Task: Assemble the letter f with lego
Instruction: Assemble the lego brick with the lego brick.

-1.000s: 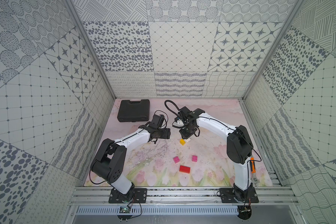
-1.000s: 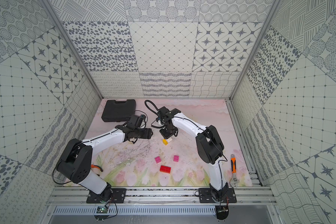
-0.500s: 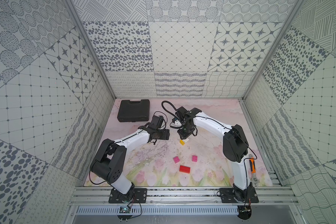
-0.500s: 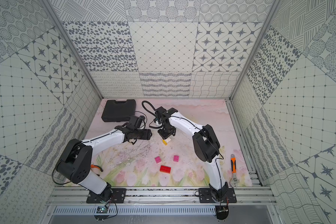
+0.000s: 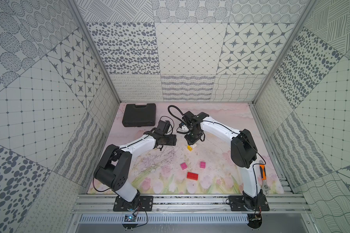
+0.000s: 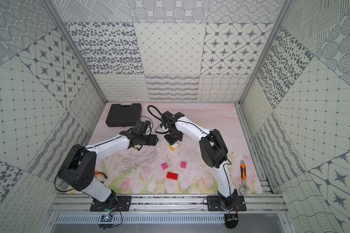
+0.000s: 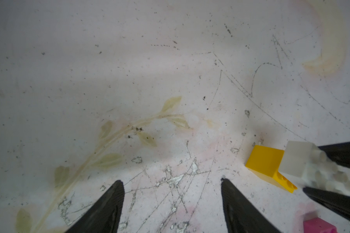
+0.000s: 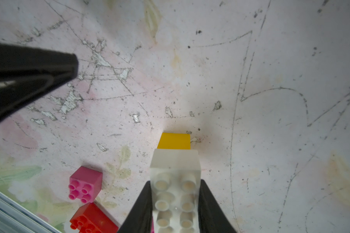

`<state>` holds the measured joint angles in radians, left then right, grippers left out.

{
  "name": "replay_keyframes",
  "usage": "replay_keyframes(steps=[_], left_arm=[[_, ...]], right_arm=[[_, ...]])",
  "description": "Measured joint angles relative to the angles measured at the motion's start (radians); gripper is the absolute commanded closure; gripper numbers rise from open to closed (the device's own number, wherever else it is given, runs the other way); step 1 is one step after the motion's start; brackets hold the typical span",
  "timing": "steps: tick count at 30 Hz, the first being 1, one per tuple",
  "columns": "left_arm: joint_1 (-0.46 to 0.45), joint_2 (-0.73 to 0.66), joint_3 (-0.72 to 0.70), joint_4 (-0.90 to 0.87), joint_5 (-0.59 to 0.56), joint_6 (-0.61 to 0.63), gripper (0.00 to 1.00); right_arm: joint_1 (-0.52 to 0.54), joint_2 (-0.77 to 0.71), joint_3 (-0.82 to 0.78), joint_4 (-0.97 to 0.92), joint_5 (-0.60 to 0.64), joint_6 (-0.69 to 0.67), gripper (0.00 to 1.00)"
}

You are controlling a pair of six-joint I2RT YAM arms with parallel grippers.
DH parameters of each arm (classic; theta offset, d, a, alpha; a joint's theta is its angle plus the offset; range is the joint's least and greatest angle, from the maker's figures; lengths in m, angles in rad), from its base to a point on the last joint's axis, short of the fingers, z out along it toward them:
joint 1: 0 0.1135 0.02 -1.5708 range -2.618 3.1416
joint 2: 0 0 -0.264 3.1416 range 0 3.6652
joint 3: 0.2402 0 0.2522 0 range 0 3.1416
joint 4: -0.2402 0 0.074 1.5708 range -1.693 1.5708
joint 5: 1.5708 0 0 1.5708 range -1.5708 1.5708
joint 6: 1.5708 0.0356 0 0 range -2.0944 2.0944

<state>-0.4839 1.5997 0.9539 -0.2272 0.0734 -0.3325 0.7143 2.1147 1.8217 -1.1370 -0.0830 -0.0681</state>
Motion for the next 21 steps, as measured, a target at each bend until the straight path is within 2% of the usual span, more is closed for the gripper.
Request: replay_keyframes(steps=[21], left_arm=[[0.000, 0.000, 0.000, 0.000, 0.007, 0.000, 0.24]], right_arm=[[0.006, 0.022, 0.002, 0.002, 0.002, 0.000, 0.68]])
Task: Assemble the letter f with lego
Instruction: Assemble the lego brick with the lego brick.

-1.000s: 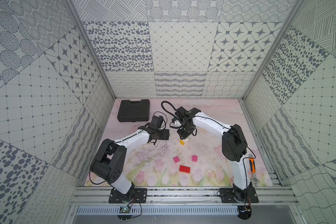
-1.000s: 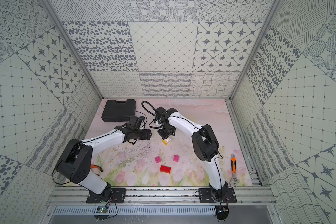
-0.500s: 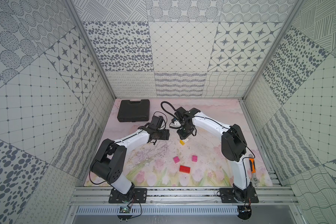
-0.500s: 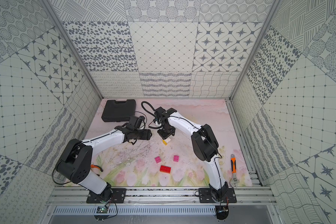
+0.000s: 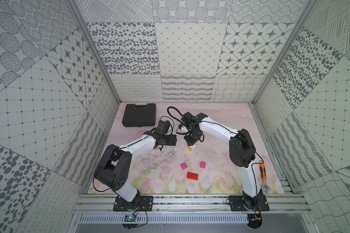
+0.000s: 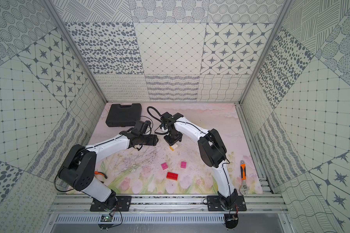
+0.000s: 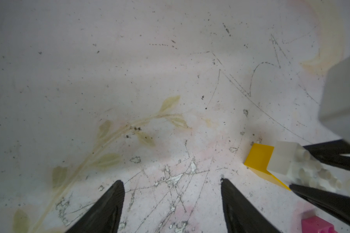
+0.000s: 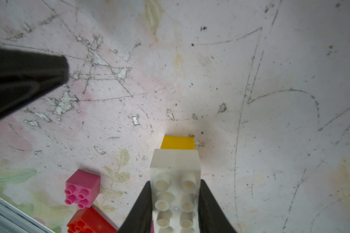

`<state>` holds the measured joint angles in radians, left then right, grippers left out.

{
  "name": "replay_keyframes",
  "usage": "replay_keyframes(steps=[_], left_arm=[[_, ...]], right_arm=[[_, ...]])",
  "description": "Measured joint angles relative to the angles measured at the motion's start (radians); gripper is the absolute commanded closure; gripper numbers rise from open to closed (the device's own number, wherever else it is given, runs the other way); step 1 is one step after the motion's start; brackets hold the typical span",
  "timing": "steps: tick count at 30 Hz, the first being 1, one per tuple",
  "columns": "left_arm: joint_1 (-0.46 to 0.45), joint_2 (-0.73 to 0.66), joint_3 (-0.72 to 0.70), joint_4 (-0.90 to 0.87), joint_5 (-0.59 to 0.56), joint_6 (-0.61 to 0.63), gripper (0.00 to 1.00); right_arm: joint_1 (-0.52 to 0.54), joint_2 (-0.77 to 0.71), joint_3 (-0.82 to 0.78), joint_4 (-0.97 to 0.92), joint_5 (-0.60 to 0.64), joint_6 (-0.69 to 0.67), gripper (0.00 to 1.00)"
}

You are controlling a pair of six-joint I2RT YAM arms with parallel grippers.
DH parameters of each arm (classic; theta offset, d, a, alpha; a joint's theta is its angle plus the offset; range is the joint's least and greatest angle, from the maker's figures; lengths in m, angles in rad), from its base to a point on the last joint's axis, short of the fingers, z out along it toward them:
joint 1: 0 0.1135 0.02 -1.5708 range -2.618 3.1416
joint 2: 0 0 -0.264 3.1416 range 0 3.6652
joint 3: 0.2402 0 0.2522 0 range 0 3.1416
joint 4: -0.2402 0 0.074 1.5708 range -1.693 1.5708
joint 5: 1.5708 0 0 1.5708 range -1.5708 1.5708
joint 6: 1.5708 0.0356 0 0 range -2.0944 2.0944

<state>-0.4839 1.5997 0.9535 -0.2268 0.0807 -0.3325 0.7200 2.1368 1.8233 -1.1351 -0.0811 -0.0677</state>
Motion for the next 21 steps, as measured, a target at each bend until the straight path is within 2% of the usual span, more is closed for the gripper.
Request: replay_keyframes(steps=[21], left_arm=[[0.000, 0.000, 0.000, 0.000, 0.003, 0.000, 0.24]], right_arm=[[0.007, 0.001, -0.015, 0.027, 0.011, 0.050, 0.69]])
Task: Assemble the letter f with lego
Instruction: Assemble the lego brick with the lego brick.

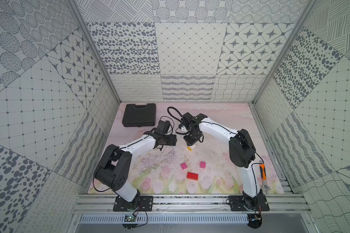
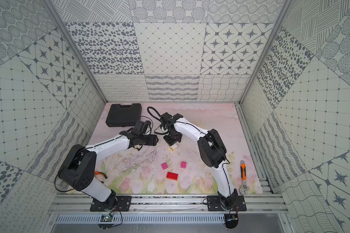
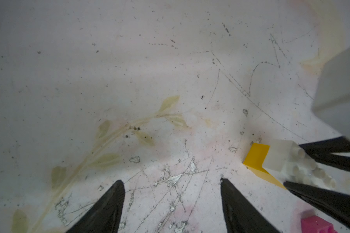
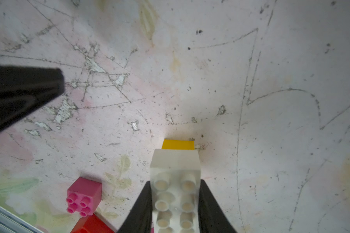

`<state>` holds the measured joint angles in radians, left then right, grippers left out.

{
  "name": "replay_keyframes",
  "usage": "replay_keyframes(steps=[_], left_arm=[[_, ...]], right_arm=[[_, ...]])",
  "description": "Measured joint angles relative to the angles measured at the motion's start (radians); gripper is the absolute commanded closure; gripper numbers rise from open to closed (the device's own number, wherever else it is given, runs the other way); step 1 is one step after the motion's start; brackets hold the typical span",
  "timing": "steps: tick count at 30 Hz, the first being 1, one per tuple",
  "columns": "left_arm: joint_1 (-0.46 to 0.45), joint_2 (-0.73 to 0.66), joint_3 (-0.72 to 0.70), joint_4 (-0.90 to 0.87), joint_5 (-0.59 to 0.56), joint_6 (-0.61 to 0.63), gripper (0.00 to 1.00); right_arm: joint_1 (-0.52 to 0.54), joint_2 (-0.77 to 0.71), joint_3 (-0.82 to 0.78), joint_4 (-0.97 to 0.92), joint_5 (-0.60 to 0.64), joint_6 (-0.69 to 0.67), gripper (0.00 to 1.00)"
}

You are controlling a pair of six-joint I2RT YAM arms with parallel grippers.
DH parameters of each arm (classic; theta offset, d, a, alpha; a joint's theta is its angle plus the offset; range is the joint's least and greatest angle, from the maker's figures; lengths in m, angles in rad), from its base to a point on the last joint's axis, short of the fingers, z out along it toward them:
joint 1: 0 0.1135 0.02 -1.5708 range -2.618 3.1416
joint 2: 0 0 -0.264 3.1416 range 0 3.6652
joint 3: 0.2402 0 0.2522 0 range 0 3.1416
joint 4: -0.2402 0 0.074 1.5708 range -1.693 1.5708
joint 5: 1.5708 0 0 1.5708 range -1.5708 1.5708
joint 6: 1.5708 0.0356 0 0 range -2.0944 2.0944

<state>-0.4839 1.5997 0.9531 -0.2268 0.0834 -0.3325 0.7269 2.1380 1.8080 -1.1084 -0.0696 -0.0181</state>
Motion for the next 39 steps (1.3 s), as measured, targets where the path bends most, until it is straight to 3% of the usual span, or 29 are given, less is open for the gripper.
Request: replay_keyframes(steps=[15, 27, 39], left_arm=[[0.000, 0.000, 0.000, 0.000, 0.000, 0.000, 0.25], [0.000, -0.002, 0.000, 0.000, 0.000, 0.000, 0.25], [0.000, -0.002, 0.000, 0.000, 0.000, 0.000, 0.25]], right_arm=[[0.003, -0.004, -0.013, 0.013, 0.019, 0.012, 0.72], [0.008, -0.070, -0.130, 0.135, 0.038, 0.066, 0.75], [0.010, -0.083, -0.148, 0.156, 0.053, 0.083, 0.65]])
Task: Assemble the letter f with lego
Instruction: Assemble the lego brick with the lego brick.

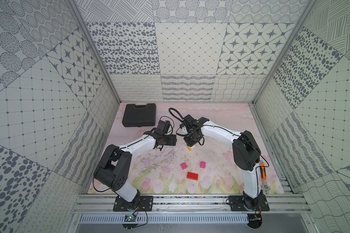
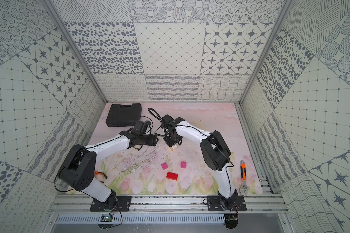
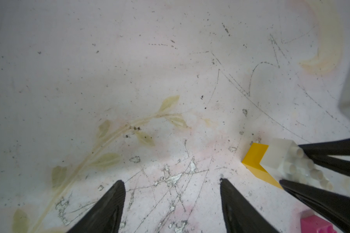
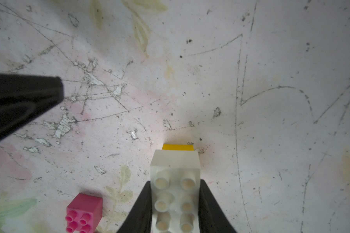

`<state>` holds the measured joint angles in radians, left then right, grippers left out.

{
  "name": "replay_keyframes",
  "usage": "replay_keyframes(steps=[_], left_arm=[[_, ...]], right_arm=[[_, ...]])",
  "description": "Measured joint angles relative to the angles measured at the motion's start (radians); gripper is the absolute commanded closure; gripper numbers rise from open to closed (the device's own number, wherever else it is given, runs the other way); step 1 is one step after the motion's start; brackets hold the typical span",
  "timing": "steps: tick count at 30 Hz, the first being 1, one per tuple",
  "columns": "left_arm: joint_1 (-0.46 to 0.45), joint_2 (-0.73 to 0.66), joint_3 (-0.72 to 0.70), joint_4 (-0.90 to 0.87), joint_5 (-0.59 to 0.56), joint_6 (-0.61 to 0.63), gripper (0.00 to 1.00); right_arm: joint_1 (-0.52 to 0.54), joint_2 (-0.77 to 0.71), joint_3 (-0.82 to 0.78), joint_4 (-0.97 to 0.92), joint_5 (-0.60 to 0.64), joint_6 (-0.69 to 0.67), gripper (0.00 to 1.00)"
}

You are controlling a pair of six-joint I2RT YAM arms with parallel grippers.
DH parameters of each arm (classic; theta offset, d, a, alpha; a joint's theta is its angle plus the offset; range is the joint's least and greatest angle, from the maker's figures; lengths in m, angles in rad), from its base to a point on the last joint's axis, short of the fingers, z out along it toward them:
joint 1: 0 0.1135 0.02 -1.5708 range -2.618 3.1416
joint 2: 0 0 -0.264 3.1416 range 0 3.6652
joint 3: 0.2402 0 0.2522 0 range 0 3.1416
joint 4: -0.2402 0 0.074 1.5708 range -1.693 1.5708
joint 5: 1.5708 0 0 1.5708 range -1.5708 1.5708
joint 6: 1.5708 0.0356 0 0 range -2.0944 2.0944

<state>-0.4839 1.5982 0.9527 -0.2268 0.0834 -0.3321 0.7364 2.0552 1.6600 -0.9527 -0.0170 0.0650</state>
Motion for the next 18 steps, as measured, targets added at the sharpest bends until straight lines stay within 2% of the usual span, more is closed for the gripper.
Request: replay_keyframes(steps=[12, 18], left_arm=[[0.000, 0.000, 0.000, 0.000, 0.000, 0.000, 0.25], [0.000, -0.007, 0.000, 0.000, 0.000, 0.000, 0.24]], right_arm=[[0.003, -0.004, -0.033, -0.014, 0.046, 0.010, 0.40], [0.002, -0.048, -0.033, -0.015, 0.046, 0.011, 0.38]])
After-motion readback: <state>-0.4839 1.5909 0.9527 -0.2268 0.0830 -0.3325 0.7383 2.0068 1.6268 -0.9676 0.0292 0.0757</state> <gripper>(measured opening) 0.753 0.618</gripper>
